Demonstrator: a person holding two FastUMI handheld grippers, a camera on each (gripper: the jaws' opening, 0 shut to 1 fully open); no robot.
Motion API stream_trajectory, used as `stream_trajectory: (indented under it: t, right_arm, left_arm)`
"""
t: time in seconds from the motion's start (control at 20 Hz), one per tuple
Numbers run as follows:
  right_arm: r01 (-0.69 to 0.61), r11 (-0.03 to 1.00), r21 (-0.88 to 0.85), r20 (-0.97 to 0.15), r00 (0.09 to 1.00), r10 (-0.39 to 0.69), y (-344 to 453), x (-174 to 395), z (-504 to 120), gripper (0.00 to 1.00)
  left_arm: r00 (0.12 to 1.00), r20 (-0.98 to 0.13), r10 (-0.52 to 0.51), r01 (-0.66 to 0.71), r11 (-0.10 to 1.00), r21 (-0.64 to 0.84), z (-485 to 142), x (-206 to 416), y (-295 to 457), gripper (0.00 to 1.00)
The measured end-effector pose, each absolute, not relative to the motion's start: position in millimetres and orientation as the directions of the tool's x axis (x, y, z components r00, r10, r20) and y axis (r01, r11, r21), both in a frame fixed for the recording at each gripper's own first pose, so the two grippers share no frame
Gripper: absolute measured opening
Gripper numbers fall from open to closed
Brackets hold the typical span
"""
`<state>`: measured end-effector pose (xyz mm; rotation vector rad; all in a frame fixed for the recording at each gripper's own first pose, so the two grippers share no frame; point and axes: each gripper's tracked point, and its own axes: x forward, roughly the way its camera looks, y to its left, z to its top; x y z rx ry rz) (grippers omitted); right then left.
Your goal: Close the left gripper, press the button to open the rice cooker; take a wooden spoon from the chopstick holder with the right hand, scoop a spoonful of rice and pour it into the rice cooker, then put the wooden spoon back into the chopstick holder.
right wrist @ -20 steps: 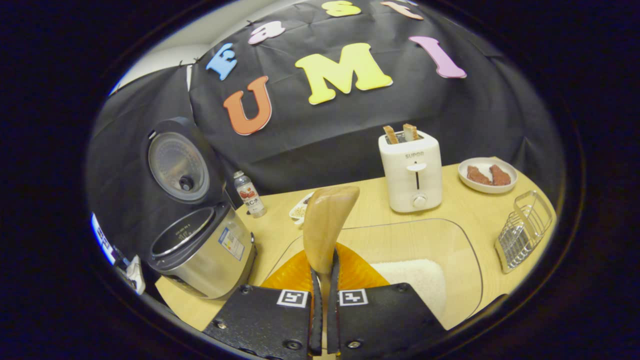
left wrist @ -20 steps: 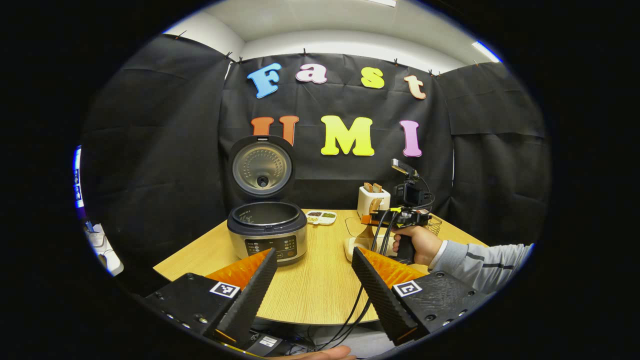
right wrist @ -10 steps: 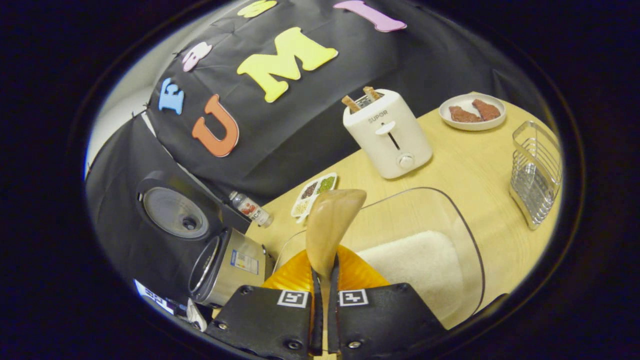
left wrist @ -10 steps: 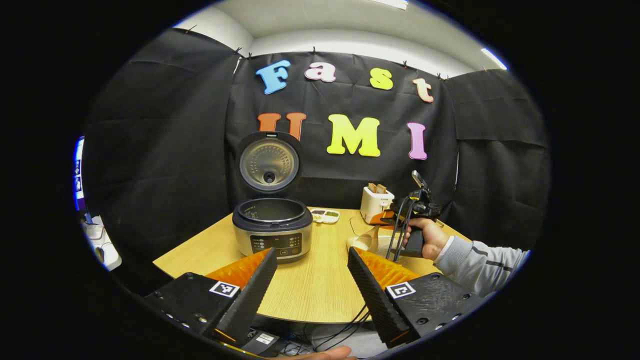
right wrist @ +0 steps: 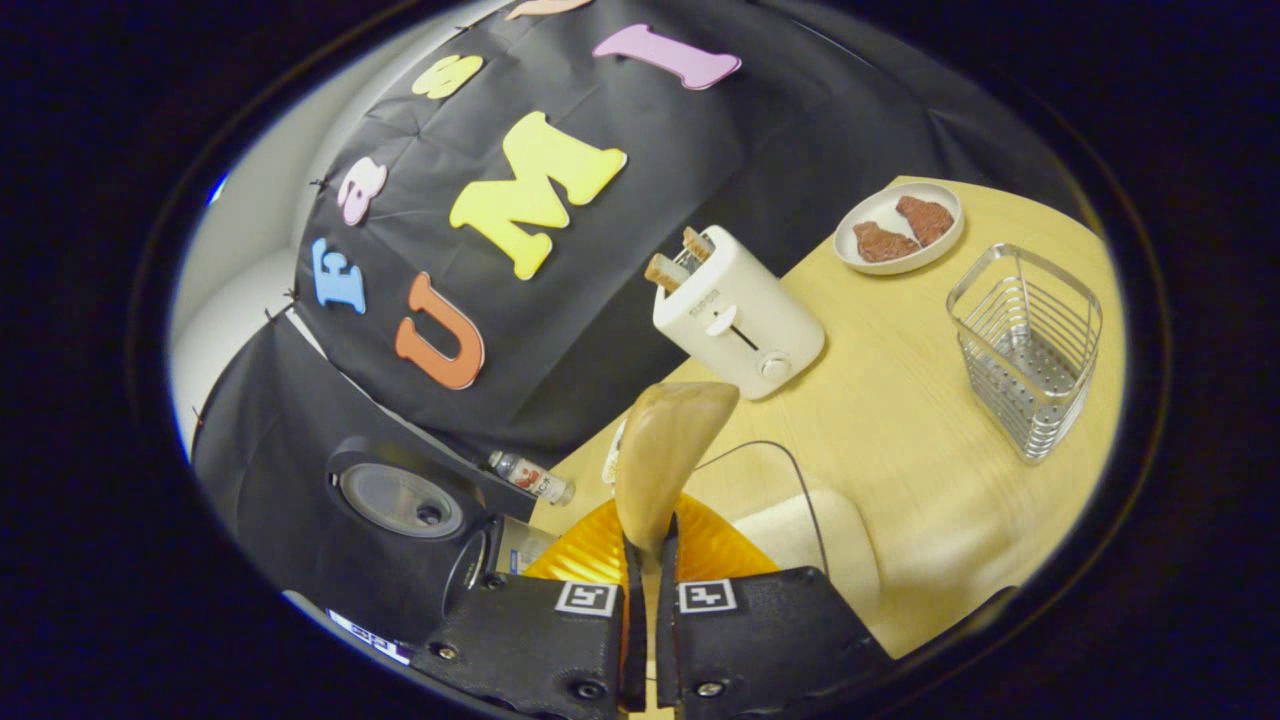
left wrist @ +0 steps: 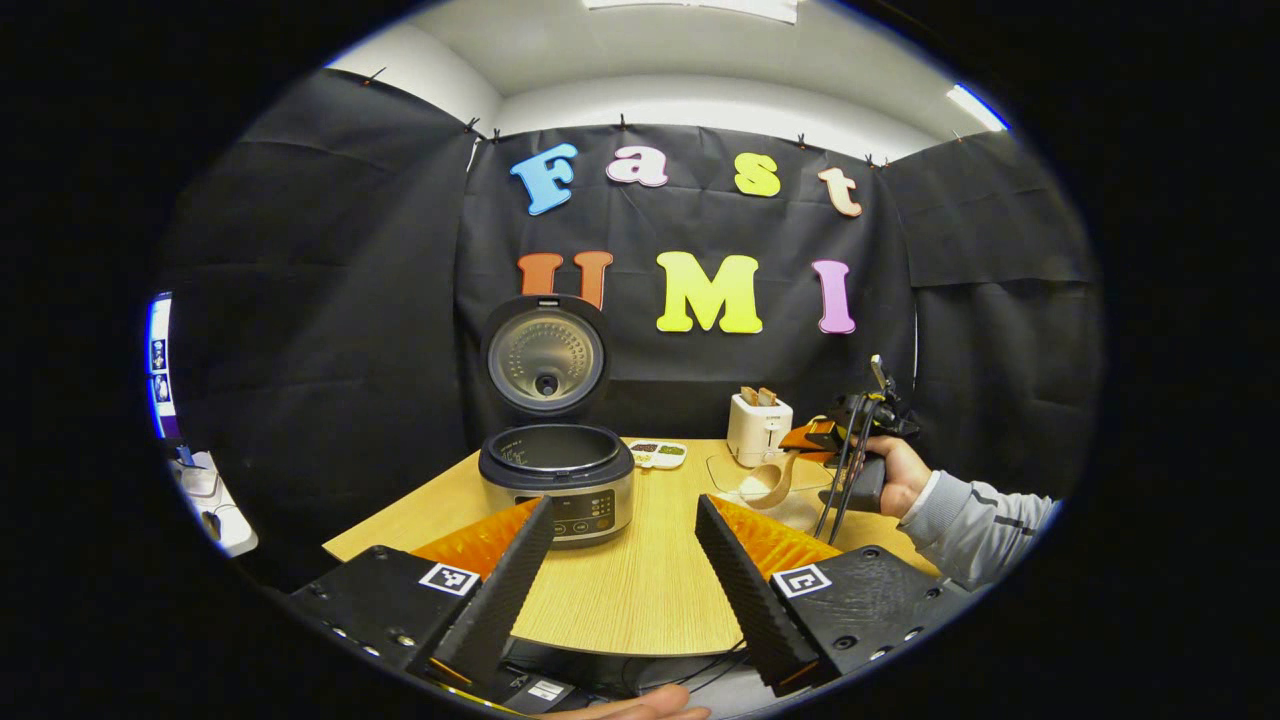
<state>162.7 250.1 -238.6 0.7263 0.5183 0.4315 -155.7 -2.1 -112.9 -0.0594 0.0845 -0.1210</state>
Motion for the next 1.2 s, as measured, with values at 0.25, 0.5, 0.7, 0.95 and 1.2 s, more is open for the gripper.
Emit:
stream_trajectory:
  t: [0.25,0.5,0.7,0.95,1.2]
  right_arm:
    - [-0.201,0.584,0.786,-0.213,0.799,0.563,230.2,168.0,-211.7,0.09]
    - [-0.117,0.332,0.936,-0.124,0.773,0.623,223.8,174.8,-191.2,0.09]
    - [-0.062,0.106,0.992,-0.018,0.783,0.622,216.4,179.1,-162.3,0.08]
    - [-0.090,0.100,0.991,0.006,0.773,0.634,235.6,169.9,-142.3,0.08]
    - [-0.104,0.127,0.986,-0.003,0.764,0.645,268.3,164.8,-128.6,0.08]
  left_arm:
    - [0.985,0.011,-0.170,0.171,0.983,-0.060,-88.7,-166.4,-3.5,0.94]
    - [0.985,0.007,-0.171,0.171,0.985,-0.020,-90.1,-168.8,-0.8,0.94]
    - [0.992,-0.002,-0.125,0.125,0.991,0.041,-91.2,-171.2,9.8,0.94]
    - [0.989,0.021,-0.147,0.148,0.989,-0.001,-82.2,-179.4,11.1,0.94]
    - [0.990,0.062,-0.128,0.129,0.992,-0.004,-76.1,-191.8,32.6,0.95]
